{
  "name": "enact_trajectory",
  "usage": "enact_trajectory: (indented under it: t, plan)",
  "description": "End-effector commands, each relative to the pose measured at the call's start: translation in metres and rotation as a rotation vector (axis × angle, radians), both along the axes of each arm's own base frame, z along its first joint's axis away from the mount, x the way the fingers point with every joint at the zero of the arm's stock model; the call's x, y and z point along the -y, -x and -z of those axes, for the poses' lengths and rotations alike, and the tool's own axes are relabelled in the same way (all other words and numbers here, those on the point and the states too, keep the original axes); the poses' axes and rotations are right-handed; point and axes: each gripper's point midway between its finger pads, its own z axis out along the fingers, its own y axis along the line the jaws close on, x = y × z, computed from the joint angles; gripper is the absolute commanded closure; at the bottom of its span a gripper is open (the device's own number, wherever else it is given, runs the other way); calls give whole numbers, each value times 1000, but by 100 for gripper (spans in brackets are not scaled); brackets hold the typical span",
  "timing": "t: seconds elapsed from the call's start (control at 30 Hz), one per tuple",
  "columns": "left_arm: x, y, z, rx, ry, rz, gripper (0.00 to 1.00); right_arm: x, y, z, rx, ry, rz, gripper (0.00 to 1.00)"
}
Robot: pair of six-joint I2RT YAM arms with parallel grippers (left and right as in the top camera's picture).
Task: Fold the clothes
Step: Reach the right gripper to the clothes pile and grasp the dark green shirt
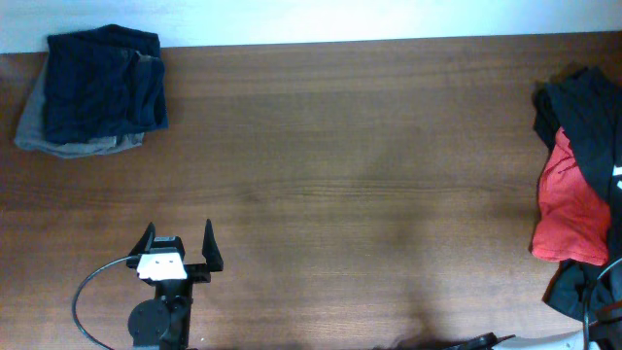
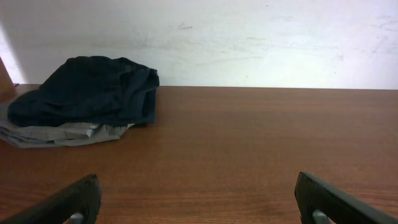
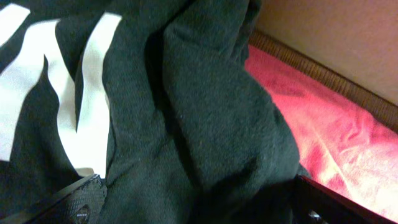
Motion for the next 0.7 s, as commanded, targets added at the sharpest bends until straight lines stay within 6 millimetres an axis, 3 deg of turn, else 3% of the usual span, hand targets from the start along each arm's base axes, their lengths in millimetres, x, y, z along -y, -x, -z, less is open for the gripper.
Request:
enact_trajectory:
  t: [0.0,0.2,0.3,0.67]
  plan:
    - [0,0,1,1,9,-5,1,7,1,-4,3,16,20,1]
    - [0,0,1,1,9,-5,1,7,4,-5,-1,16,27,10]
    - [0,0,1,1,9,-5,1,13,12,-10,-3,31,78,11]
    - [0,0,1,1,9,-5,1,15,12,-13,2,30,74,9]
